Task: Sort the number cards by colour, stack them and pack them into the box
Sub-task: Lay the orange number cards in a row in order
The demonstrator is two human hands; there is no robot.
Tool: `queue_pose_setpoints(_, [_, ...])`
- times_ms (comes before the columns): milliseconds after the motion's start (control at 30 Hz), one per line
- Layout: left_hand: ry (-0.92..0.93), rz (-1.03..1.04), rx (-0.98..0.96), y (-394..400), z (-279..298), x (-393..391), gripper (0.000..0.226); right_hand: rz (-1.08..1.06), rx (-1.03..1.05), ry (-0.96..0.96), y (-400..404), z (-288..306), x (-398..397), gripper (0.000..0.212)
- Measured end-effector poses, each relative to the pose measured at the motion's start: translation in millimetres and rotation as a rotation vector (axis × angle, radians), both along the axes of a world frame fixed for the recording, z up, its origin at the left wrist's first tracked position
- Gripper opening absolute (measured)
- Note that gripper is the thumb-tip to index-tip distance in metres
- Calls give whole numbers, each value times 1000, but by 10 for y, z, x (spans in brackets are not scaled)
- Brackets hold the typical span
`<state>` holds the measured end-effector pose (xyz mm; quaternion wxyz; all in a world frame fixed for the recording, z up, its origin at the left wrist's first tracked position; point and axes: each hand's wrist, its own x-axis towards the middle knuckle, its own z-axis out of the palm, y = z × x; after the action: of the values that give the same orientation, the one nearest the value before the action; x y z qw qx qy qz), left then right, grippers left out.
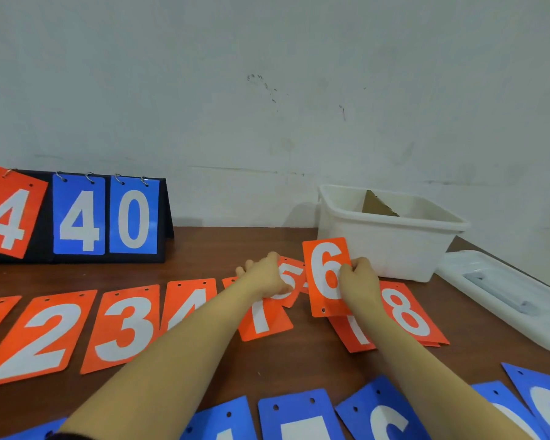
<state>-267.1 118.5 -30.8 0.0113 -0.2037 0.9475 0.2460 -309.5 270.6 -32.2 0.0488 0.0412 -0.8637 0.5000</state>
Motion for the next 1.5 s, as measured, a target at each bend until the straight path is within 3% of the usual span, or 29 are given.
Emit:
queue_pose_setpoints(200, [-220,-20,-80,-40,185,-211,70,78,74,60,-116,-84,27,8])
queue_pose_setpoints(533, [-198,70,78,-252,48,-259,78,47,195,88,-175,-147,-36,13])
queue_pose_setpoints(633, [-15,94,145,-241,7,-189,73,63,62,94,-151,-86,4,8])
queue_pose_setpoints(733, [382,94,390,-253,76,-44,47,124,-92,87,-103,63,47,21])
queue_pose_setpoints(833, [683,109,505,-333,291,181,54,360,-211,173,-84,164,145,50])
queue_pose_setpoints(900, [791,122,515,-390,421,397,60,500,-235,222,-105,167,240,50])
queue_pose_setpoints(967, [838,143,481,-457,476,643,68,601,-357,149,-135,148,323,53])
queue_pose_setpoints(1033, [806,138,416,-507,467,877,71,613,-444,16,-167,136,397,48])
queue_pose_setpoints(1133, [675,156,372,-551,358,1146,64,547,-178,15,-254,107,503,17])
queue_pose_setpoints(1233, [557,262,317,-613,236,1307,49,560,-26,15,-375,-7,594,26])
queue_pose_setpoints(1367, [511,294,315,-690,151,1425,47,644,149,-66,-445,-105,659,19])
queue_pose_setpoints(1500, [435,229,302,-618,126,1386,49,491,215,-8,-281,-31,575,30])
